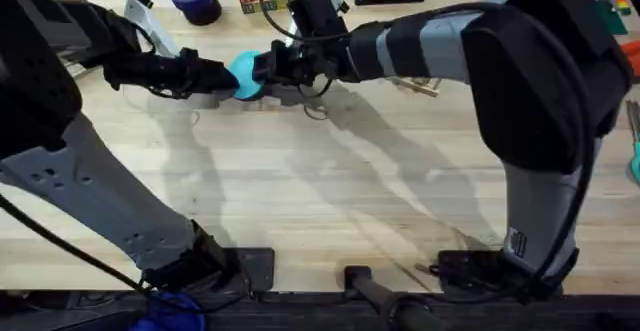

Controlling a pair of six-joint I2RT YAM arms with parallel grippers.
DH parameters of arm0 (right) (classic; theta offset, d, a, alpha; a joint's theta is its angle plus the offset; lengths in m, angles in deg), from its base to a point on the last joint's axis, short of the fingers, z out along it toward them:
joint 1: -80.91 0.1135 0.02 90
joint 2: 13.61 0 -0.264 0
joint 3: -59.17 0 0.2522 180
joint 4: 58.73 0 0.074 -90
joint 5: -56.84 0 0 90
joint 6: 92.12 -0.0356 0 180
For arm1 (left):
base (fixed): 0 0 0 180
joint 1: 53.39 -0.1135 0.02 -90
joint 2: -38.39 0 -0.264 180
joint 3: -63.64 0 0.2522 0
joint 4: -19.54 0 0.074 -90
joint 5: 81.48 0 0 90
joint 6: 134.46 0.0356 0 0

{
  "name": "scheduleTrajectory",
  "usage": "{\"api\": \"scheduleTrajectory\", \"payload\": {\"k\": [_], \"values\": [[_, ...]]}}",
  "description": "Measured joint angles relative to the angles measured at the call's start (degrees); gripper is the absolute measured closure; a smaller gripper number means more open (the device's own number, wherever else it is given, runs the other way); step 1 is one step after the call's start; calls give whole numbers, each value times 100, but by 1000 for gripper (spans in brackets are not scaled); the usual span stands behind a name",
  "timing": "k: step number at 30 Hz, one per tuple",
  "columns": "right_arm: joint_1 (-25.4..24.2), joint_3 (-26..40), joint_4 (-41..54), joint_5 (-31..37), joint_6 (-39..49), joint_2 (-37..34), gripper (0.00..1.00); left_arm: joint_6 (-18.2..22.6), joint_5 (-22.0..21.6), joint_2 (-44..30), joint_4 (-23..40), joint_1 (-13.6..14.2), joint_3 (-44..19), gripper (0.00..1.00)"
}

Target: Pick up the plates from the table one by one and place each into a slot on the dish rack.

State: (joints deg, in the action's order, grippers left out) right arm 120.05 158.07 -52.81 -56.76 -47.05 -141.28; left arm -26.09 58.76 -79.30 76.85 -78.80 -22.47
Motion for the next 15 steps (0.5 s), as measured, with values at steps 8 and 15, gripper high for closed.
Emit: {"api": "scheduleTrajectory", "payload": {"k": [8, 15], "values": [[-6, 0, -30, -26, -9, 0, 971, -17, 16, 0, -4, -9, 4, 959], [-9, 0, -41, -46, -9, 0, 971, -86, 57, 0, -11, -24, 15, 960]]}}
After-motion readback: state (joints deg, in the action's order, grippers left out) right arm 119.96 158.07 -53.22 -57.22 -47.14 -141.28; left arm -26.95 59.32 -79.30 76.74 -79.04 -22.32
